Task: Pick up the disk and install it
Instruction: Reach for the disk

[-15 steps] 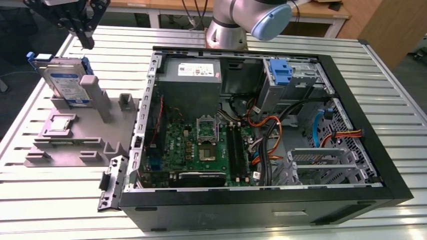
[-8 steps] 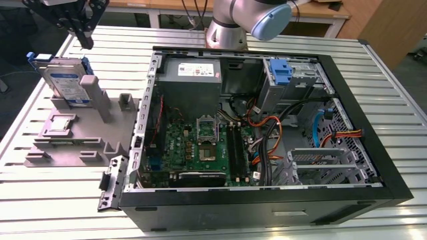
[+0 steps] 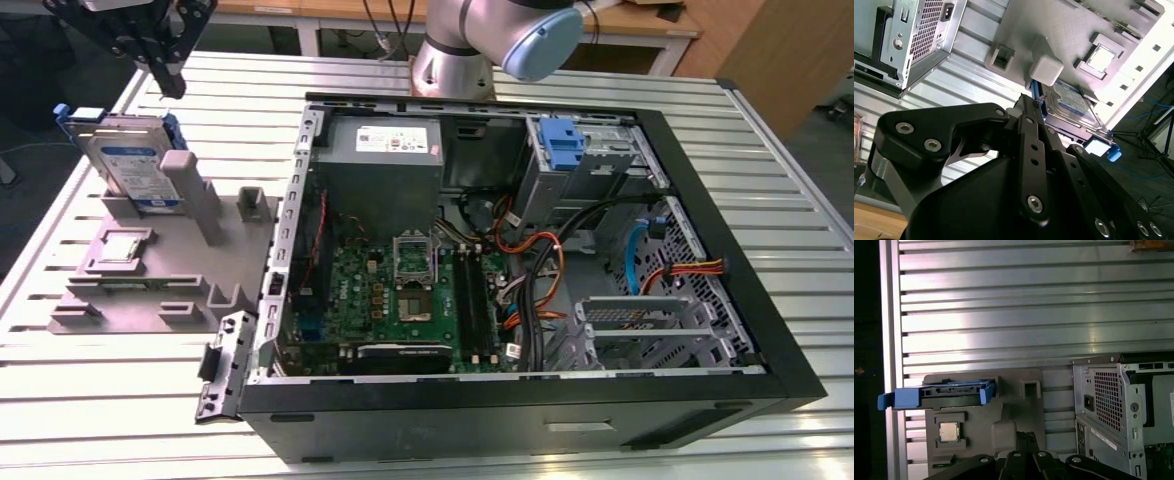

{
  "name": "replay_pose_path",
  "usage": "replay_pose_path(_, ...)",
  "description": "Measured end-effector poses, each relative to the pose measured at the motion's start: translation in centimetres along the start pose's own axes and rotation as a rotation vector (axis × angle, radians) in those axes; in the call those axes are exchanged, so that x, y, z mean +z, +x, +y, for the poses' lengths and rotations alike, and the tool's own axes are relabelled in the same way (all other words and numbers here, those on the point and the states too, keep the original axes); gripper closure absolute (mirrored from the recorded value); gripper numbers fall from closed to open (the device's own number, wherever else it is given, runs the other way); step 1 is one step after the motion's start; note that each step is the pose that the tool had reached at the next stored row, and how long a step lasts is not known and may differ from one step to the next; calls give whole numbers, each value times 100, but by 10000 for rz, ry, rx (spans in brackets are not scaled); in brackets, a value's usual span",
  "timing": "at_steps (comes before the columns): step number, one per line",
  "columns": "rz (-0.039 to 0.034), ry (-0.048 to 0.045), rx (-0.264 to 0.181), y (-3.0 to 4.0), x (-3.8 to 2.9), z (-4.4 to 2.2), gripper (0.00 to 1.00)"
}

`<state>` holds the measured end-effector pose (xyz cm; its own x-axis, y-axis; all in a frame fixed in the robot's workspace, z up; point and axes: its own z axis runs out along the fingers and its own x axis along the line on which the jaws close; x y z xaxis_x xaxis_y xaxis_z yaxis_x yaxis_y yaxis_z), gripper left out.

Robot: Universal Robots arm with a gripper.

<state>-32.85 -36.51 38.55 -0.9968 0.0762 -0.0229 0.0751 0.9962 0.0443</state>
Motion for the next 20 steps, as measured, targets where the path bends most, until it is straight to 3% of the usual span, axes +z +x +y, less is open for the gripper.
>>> replay_pose_path(20, 1, 0, 1, 34, -1, -3, 90)
